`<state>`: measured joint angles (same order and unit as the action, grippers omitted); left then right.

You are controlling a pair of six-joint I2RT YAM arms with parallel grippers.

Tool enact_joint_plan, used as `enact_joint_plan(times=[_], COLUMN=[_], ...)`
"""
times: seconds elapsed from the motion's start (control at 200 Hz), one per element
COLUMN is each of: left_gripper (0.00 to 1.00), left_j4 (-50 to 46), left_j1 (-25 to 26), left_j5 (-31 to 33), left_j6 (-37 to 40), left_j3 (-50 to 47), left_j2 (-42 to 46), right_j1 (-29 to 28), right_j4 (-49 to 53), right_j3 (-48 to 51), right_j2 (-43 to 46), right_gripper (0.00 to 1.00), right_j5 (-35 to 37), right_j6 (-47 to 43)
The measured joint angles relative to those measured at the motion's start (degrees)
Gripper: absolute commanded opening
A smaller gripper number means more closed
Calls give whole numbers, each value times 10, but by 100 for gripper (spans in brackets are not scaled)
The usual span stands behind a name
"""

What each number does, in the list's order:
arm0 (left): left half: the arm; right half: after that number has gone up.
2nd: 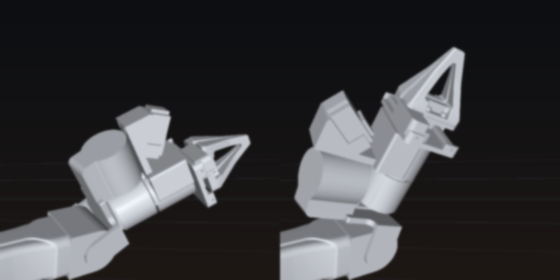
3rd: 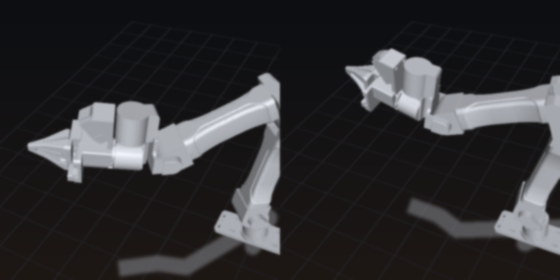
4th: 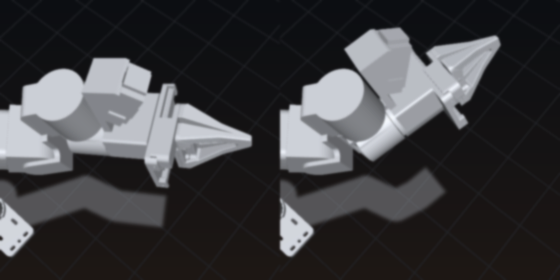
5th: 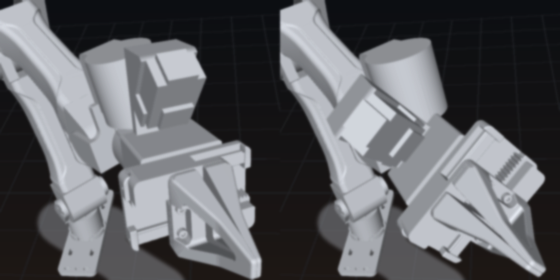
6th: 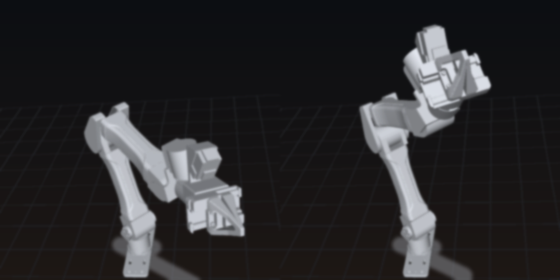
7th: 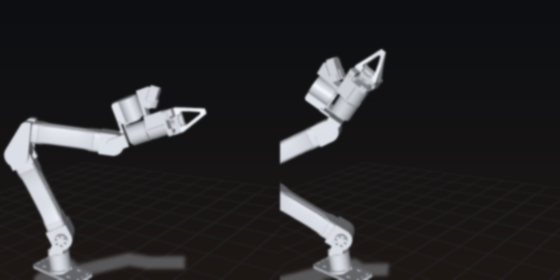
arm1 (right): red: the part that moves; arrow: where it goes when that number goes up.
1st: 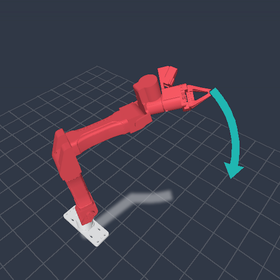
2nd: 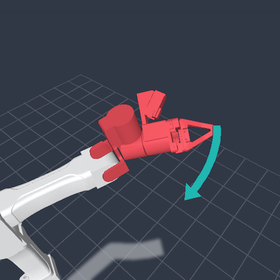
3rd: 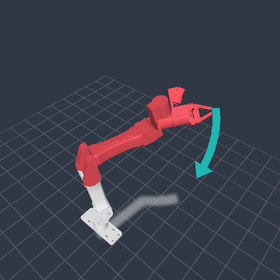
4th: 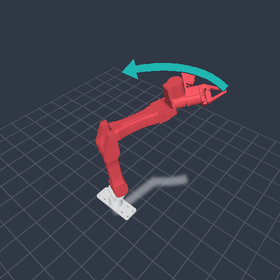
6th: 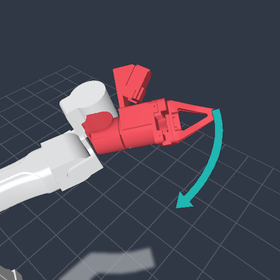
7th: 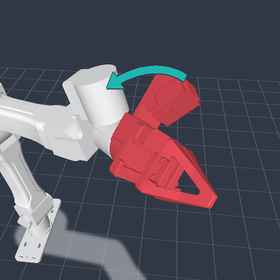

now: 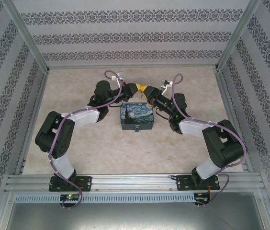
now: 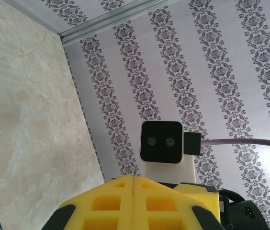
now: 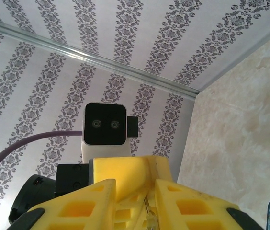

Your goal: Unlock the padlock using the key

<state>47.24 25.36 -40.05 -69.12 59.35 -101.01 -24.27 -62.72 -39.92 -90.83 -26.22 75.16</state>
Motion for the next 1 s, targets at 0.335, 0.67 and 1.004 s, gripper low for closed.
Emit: enact_joint_plan(times=[0.335, 0.67, 1.004], left_gripper=[0, 0, 0], left_j4=[2, 2, 2], left_j1=[0, 0, 0], left_j5=[2, 10, 15], left_j6=[-2, -4, -4], left_j3=[0, 0, 0], left_j2=[0, -1, -1], right_j1=[0, -7, -7], right_j4=[-11, -30, -51], right_j3=[24, 26, 26], right_j2=[-6, -12, -23], right_gripper=[30, 21, 6], right_j5=[5, 11, 13], right_j6=[12, 17, 30])
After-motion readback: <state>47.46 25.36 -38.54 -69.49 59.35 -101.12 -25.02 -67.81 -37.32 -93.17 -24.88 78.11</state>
